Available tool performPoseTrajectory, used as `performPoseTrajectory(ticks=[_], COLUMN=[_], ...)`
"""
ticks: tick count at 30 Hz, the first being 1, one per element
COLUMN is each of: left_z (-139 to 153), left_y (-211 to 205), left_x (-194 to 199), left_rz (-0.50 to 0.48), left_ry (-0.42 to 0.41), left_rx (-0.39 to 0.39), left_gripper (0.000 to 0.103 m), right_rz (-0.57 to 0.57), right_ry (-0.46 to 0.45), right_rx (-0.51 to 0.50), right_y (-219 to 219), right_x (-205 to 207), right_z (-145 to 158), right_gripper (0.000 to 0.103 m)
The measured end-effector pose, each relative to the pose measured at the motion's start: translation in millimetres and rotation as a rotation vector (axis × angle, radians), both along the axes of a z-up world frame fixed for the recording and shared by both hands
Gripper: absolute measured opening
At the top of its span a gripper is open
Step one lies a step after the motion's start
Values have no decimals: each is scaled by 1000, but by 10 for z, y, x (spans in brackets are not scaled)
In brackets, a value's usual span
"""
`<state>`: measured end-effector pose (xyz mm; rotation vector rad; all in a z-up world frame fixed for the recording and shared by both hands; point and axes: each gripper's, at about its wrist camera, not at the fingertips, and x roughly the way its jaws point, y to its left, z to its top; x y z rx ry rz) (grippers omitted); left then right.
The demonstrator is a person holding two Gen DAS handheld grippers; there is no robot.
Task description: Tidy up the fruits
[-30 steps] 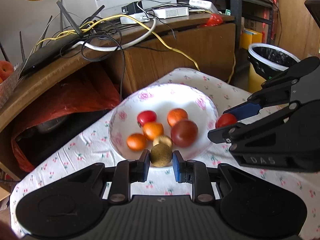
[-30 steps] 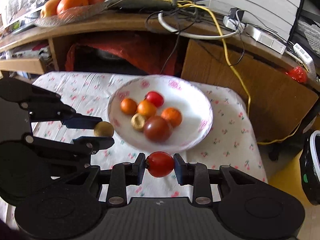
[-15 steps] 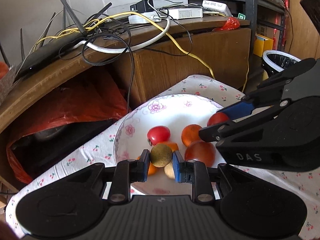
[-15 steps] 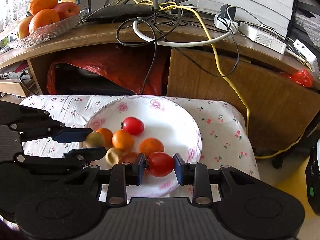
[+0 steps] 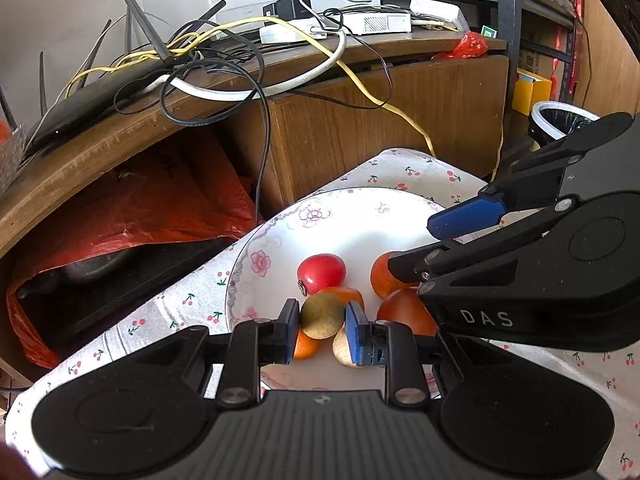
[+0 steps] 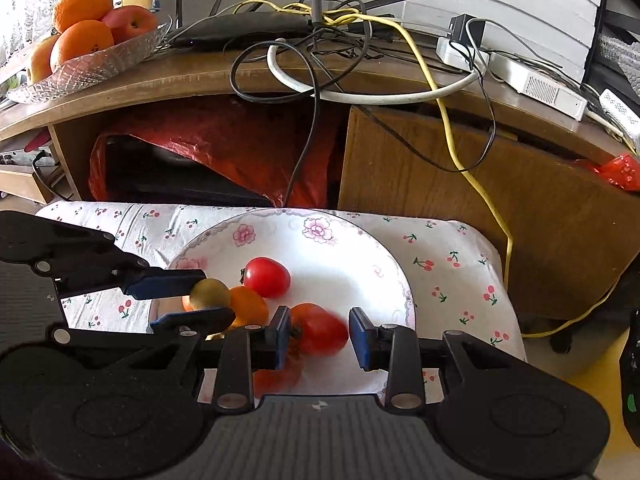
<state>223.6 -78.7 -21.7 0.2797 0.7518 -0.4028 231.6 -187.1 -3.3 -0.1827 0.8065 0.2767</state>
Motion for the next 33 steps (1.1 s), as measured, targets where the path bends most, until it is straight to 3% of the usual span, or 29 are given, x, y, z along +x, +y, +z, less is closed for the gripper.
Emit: performPoseTrajectory(ticks=[21,27,33], left_z=[145,188,227], left_y=[126,115,112], left_x=[-146,-218,-316], left_rz=[42,50,77], left_ry=[-14,-16,-26], left_rx=[-15,-17,-18], left_gripper=[41,47,61], right_rz=[-42,-55,-74], right_ry=[-22,-12,-6], right_rx=[31,22,24], right_y=[-130,-175,-241], right_x=[-92,-149,-262], right_z=[145,136,163], right_gripper=[39,40,40])
